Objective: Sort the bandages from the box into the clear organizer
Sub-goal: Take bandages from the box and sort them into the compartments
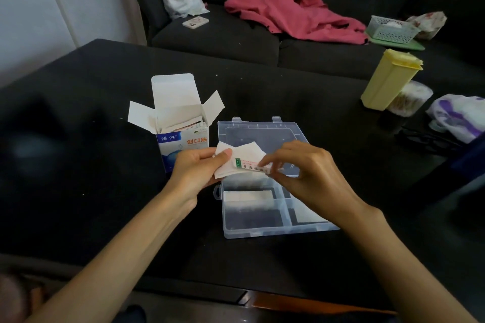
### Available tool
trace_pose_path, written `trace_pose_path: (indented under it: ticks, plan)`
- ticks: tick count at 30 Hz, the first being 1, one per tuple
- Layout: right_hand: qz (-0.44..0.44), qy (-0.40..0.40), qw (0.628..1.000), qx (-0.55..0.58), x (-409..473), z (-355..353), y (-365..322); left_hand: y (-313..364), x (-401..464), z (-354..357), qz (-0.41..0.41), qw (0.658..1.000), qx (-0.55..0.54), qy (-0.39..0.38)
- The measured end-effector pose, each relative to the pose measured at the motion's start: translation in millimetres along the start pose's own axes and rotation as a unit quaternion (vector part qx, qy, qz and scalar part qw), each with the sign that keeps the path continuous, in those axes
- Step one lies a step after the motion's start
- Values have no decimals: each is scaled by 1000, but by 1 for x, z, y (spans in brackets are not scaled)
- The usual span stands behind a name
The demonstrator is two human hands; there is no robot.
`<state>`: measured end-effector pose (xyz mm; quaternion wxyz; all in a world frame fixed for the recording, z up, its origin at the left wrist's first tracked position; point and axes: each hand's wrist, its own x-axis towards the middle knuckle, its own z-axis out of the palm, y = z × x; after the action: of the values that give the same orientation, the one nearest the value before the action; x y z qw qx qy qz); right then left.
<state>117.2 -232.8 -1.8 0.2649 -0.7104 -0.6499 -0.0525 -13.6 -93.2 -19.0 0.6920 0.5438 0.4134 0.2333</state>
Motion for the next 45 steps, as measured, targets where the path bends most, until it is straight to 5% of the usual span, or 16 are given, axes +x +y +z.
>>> trace_pose_path:
  ticks: [3,6,8,11,16,20,26,33,41,45]
  plan:
    - [93,-6,987,127,-2,-12,4,-3,1,-2,49,998,38,10]
    - [258,62,884,385,2,-35,6,-4,-1,-2,116,989,87,15]
    - [307,11,846,436,9,-38,4,-4,-2,0,154,981,114,-1]
    - [310,-114,902,279,17,-17,0,-3,-4,0,189,973,119,-55]
    - [274,-46,955,104,25,6,2,0,-5,-2,190,966,119,-131]
    - [248,-28,958,140,23,14,6,-3,-3,-3,207,952,147,-171]
    - [263,-114,935,211,18,15,8,-5,-3,0,244,942,153,-169]
    - [222,-109,958,146,13,15,8,-8,-5,-3,214,930,240,-177]
    - [183,-171,962,109,6,17,5,-6,-4,-20,286,851,419,-134]
    - [147,-241,959,-2,2,17,3,-4,-6,-24,319,751,566,-119]
